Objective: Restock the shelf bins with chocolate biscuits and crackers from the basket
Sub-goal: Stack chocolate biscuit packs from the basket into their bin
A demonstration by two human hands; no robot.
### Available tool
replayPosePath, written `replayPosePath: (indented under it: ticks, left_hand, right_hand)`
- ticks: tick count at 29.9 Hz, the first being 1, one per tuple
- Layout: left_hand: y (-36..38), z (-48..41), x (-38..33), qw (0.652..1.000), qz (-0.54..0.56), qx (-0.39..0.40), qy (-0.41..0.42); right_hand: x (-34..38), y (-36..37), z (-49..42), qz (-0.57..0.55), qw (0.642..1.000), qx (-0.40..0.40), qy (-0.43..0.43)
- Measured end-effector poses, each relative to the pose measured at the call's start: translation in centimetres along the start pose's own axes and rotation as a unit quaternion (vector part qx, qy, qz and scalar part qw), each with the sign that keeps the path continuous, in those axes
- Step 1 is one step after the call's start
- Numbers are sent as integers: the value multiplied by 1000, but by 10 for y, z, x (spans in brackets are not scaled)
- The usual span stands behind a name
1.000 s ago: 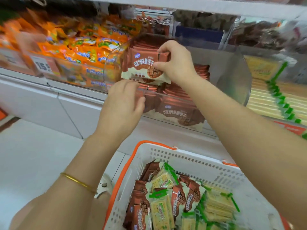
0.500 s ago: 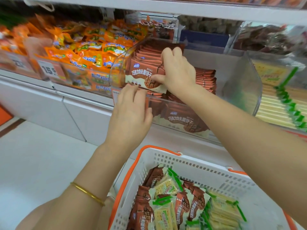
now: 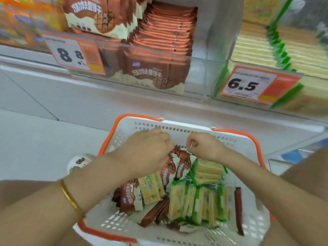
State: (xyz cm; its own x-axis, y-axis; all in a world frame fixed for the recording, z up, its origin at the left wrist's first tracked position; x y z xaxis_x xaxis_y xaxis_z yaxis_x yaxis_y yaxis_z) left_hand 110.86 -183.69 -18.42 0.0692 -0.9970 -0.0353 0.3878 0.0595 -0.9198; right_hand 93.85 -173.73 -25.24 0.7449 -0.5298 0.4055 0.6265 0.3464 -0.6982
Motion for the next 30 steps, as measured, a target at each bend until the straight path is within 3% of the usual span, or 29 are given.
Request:
replayPosePath:
  ticks: [3,9,14,18,25,28,30]
  left_hand:
    - [17,-12,-3,994,-9,106,14]
    - [27,-21,-2,990,-10,141,15]
    - [30,-27,0,988,5,156,17]
    - [31,-29,4,987,-4,158,5]
    - [16,-27,12,987,83,127,-60]
    - [4,-28,14,976,177,107,-65]
    - [-9,-24,18,966,233,84,-70]
  right_hand:
    - [-58,40,-41,-2,996,45,73]
    - [-88,97,-79,36,993,83,77]
    - [-87,114,-89,22,994,33,106]
    - [-79,103,-80,14,992,97,78]
    - [-41,4,-25,-8,997,64,33]
    - [-15,-30,7,-98,994,48,-27]
    - [7,-41,28,-208,973,25,-94]
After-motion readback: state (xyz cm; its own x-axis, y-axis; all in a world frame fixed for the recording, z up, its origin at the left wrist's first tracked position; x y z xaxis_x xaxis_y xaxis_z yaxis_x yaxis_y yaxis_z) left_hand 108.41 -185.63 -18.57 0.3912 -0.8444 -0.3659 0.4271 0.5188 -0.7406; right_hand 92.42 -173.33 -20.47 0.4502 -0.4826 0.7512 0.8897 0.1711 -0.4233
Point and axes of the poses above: each hand's wrist, its own z-axis away from the middle knuckle, its own y-axis out of the palm, x = y × z, the point moved 1 cm from there along -z, towards the middle knuckle, and after that the axes turned 13 degrees about x, right-handed, at the moved point
